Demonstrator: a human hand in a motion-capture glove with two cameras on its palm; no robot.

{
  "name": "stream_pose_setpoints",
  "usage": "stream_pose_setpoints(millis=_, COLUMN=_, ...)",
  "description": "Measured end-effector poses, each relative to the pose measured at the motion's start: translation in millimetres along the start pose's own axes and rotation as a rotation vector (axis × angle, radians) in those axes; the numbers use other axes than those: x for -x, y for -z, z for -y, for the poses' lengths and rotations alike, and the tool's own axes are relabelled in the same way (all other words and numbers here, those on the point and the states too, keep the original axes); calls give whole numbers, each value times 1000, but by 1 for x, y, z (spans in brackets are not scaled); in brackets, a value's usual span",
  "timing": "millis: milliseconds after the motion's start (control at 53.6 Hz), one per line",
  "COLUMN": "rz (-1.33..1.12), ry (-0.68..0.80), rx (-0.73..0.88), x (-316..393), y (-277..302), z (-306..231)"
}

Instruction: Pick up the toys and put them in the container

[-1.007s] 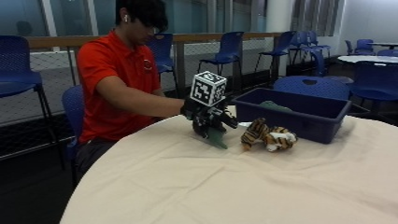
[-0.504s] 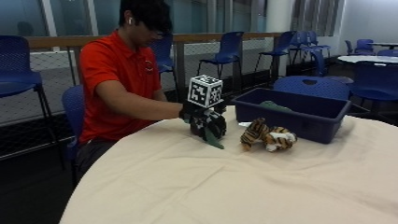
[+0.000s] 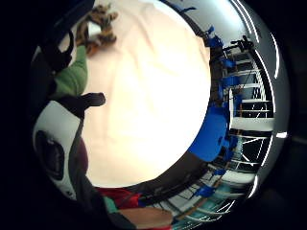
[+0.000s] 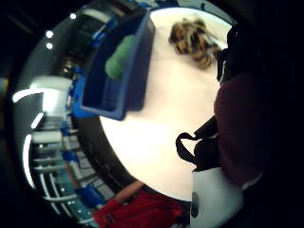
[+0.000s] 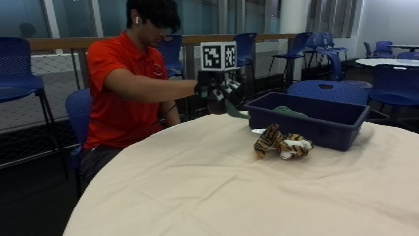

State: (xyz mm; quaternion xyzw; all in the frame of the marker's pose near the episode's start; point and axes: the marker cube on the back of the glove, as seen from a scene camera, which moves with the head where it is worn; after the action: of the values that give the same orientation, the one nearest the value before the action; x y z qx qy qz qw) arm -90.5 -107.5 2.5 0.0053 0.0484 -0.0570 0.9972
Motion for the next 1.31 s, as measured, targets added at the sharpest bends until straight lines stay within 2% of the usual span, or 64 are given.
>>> stream_pose_setpoints(millis=280, rz=-55, ry=114, rx=-99, x=86, y=99, z=80)
stream_pose_setpoints(millis=373, rz=23, ry=227, rx=-81, x=130, y=117, z=98)
stream_pose_setpoints(millis=485, rz=24, ry=238, rx=-62, x=167, y=119, z=125)
stream_pose_setpoints(millis=560, rz=24, ry=187, rx=-54, x=189, y=114, z=140)
stream_pose_setpoints(millis=671, rz=57, ry=323, rx=-51, x=214, y=103, z=148)
stream_pose_setpoints(millis=709, rz=43, ry=289, rx=-55, x=215, y=99, z=152)
stream_pose_setpoints(millis=783, rz=66, ry=113, rx=-55, x=218, y=91, z=164)
stream_pose_setpoints(millis=821, rz=88, ry=83, rx=-45, x=220, y=86, z=167)
stream_pose_setpoints(millis=858, rz=87, ry=106, rx=-19, x=220, y=80, z=167)
stream_pose_setpoints(millis=933, rz=82, ry=245, rx=36, x=215, y=71, z=162)
stream_pose_setpoints(millis=989, rz=115, ry=268, rx=63, x=209, y=67, z=160)
stream_pose_setpoints(millis=1231, rz=62, ry=124, rx=28, x=138, y=48, z=170)
stream_pose_setpoints(millis=1306, rz=46, ry=34, rx=28, x=103, y=36, z=176)
